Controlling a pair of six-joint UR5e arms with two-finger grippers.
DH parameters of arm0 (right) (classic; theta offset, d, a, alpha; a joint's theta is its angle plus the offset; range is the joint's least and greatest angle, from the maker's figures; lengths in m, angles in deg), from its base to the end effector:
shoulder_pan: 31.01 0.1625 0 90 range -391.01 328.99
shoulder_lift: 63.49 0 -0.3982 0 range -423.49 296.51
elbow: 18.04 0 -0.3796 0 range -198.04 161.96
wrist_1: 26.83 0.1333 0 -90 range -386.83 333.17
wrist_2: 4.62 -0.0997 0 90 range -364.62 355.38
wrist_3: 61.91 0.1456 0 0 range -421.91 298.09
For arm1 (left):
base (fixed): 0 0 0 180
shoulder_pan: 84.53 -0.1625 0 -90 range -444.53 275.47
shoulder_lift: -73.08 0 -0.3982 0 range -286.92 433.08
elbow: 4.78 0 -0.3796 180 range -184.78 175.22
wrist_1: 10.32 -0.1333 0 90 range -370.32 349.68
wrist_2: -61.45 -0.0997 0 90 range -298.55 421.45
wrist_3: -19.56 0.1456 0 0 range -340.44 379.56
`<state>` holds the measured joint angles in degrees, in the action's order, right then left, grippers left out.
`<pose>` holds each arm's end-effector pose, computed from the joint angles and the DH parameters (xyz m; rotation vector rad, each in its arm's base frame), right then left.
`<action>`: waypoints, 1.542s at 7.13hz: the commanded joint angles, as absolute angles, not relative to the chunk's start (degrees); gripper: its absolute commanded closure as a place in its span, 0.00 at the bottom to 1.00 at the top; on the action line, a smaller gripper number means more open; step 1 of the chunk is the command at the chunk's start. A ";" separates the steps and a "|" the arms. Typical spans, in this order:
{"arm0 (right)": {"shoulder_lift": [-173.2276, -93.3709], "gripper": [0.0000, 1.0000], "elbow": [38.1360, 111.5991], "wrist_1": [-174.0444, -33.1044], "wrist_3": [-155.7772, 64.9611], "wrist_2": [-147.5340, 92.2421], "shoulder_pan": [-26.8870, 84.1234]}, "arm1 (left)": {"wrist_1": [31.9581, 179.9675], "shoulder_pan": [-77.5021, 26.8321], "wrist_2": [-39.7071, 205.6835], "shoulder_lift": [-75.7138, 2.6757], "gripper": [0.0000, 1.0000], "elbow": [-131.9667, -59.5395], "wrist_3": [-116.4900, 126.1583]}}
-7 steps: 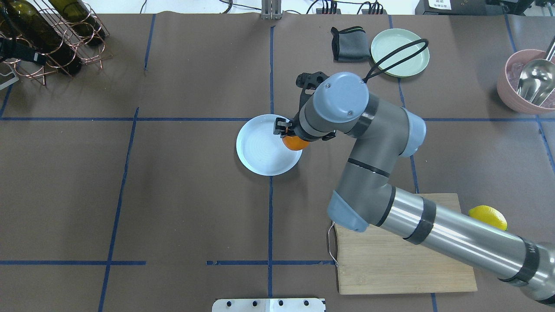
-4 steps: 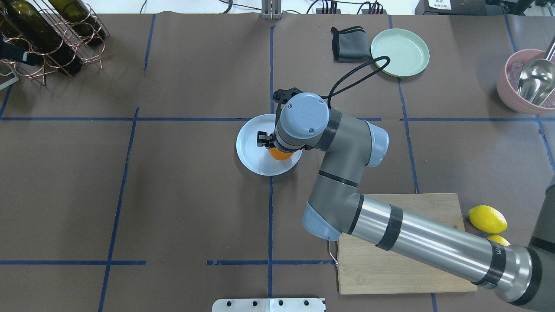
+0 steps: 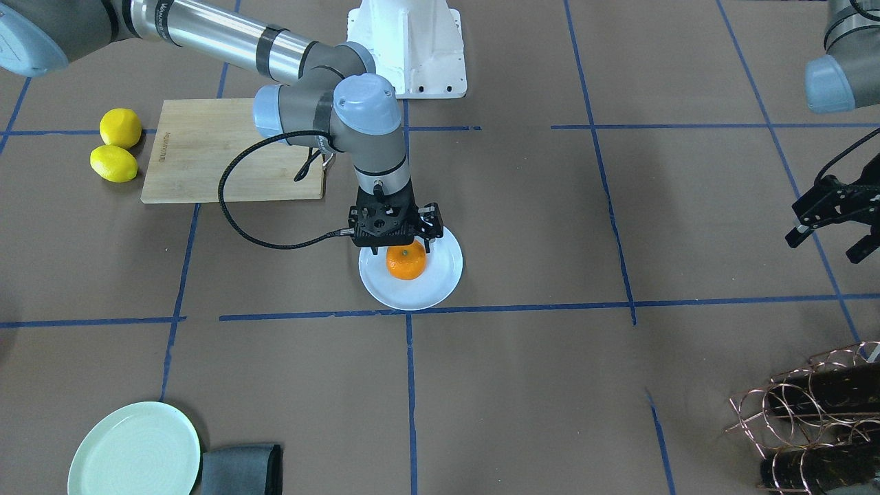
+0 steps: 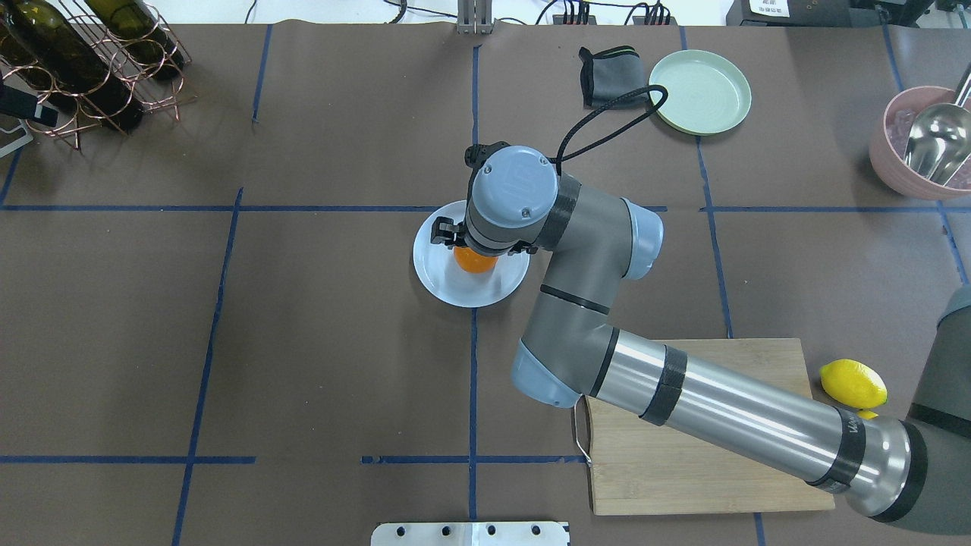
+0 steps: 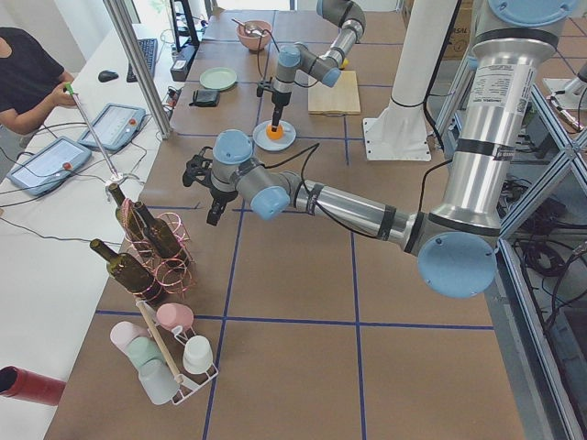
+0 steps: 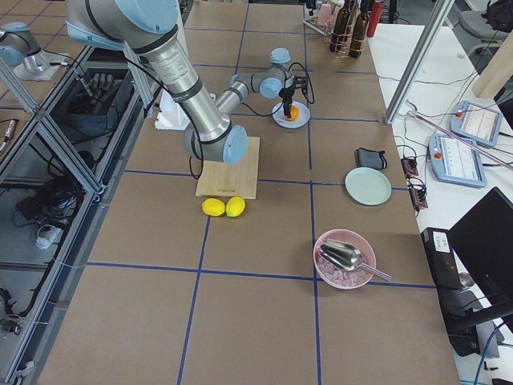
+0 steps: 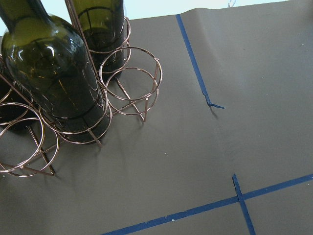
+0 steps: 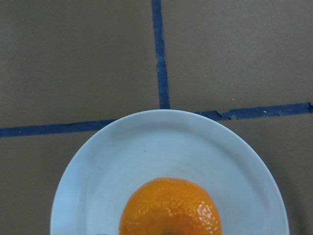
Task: Pick orange to plate
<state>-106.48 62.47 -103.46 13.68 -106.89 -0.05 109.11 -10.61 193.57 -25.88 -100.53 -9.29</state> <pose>-0.6039 -0.4816 0.2152 0.1569 -0.8942 0.1737 0.1253 -0.5633 0.4675 0.4109 0.9224 0.0794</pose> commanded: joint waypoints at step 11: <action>-143.26 0.00 83.48 -133.00 -63.26 -137.42 52.09 | 71.07 5.91 194.95 -24.13 0.00 -99.09 32.31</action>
<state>-138.43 83.74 -133.03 -55.55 -135.98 46.69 71.42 5.18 194.26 -24.44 -99.24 32.16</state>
